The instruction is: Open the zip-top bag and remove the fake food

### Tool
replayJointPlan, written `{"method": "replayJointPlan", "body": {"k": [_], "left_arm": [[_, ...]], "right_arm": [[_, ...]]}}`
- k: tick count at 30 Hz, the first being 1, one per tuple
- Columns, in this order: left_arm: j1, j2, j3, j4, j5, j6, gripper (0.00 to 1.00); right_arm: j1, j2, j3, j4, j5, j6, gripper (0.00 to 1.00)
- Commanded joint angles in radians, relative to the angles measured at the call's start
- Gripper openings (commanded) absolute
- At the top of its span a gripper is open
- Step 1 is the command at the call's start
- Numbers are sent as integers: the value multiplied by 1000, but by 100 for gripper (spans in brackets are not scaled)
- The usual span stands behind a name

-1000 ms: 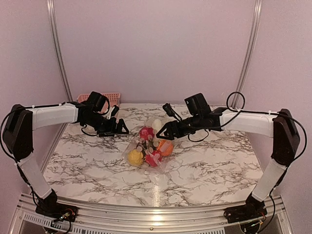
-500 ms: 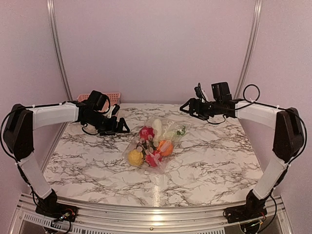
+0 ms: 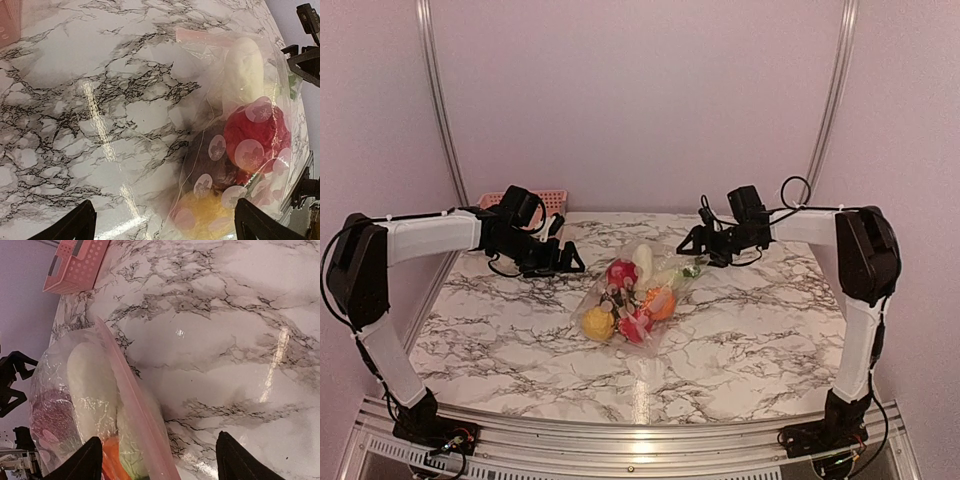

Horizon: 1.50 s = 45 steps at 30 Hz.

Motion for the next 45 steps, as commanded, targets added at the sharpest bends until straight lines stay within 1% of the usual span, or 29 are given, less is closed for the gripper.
{"method": "replayJointPlan", "body": {"k": [1, 4, 6, 9, 11, 12, 16, 19, 22, 26, 28, 31, 35, 38, 41, 43, 45], "left_arm": [[2, -19, 18, -23, -25, 13, 99], [1, -23, 19, -27, -32, 14, 99], [2, -25, 19, -25, -33, 14, 99], [3, -24, 30, -25, -33, 10, 99], [3, -26, 40, -20, -33, 6, 99], [4, -29, 45, -15, -31, 4, 99], [17, -51, 70, 12, -20, -9, 99], [36, -77, 90, 44, 0, -20, 99], [57, -113, 109, 78, 23, -22, 99], [96, -167, 112, 124, 53, -10, 99], [121, -199, 94, 164, 78, -12, 99], [166, -236, 44, 235, 175, -16, 99], [173, -283, -25, 296, 289, 51, 99], [167, -328, -126, 405, 384, 98, 99], [156, -344, -181, 478, 444, 147, 99], [133, -332, -170, 461, 472, 199, 98], [99, -304, -125, 381, 475, 286, 95]], "right_arm": [[-7, 12, -12, 31, -167, 31, 67], [-7, 3, -44, 87, -213, 75, 46], [-6, -10, -51, 118, -233, 102, 33], [-4, -38, -45, 156, -250, 129, 17], [-2, -62, -36, 176, -256, 134, 4], [-1, -74, -27, 178, -257, 129, 0], [21, -124, 16, 193, -278, 90, 0], [51, -166, 65, 174, -288, 13, 0], [99, -190, 136, 91, -276, -112, 0], [180, -218, 239, -55, -230, -333, 0], [218, -245, 249, -102, -193, -455, 0], [270, -295, 221, -146, -125, -573, 0], [286, -364, 135, -117, -98, -605, 0], [287, -397, 81, -113, -102, -618, 0], [286, -410, 55, -121, -116, -628, 0], [287, -414, 45, -132, -125, -635, 0], [287, -417, 39, -145, -134, -643, 0]]}}
